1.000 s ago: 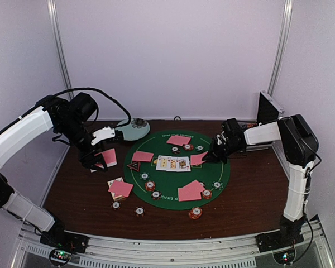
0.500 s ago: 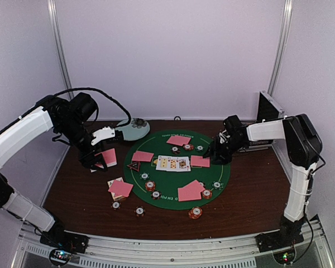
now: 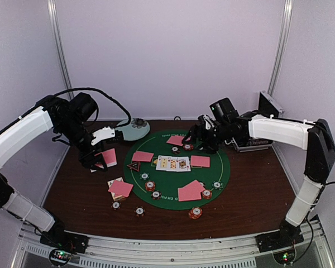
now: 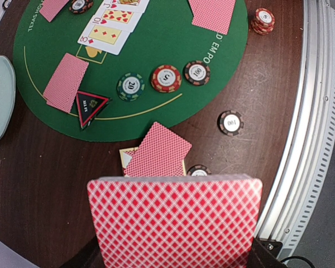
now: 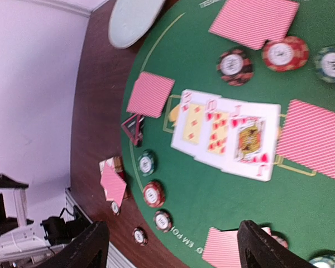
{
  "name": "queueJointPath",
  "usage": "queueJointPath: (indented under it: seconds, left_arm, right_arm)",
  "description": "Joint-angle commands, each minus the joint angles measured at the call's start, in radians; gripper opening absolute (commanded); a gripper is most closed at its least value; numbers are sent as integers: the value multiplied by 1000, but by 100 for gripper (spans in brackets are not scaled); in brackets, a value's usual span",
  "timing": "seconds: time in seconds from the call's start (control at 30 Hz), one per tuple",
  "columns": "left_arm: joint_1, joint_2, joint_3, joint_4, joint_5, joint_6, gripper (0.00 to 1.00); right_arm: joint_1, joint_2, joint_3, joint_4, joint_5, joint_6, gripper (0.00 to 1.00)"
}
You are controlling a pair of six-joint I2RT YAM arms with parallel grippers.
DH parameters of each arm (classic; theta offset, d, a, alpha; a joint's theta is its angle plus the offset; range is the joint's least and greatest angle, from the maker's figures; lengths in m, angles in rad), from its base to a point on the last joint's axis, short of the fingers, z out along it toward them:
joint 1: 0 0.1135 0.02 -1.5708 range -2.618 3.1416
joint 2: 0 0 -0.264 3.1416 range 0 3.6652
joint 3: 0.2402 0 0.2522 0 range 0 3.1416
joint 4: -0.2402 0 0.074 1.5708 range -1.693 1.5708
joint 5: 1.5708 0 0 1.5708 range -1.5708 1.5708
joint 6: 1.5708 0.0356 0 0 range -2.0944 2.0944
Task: Distribute texas hold em gaming equipment
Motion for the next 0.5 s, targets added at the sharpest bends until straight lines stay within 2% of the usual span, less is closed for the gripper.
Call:
queueJointPath:
  seconds: [0.0, 0.17, 0.47]
  left_arm:
    - [4, -11, 27, 10, 11, 3, 0]
    - [4, 3, 32, 17, 18, -9, 0]
    - [4, 17, 40, 35, 22, -29, 0]
  right_arm:
    - [119, -72, 20, 87, 29, 93, 84]
    - [233, -50, 46, 201, -9, 191, 86]
    - [395, 108, 156, 415, -115, 348, 86]
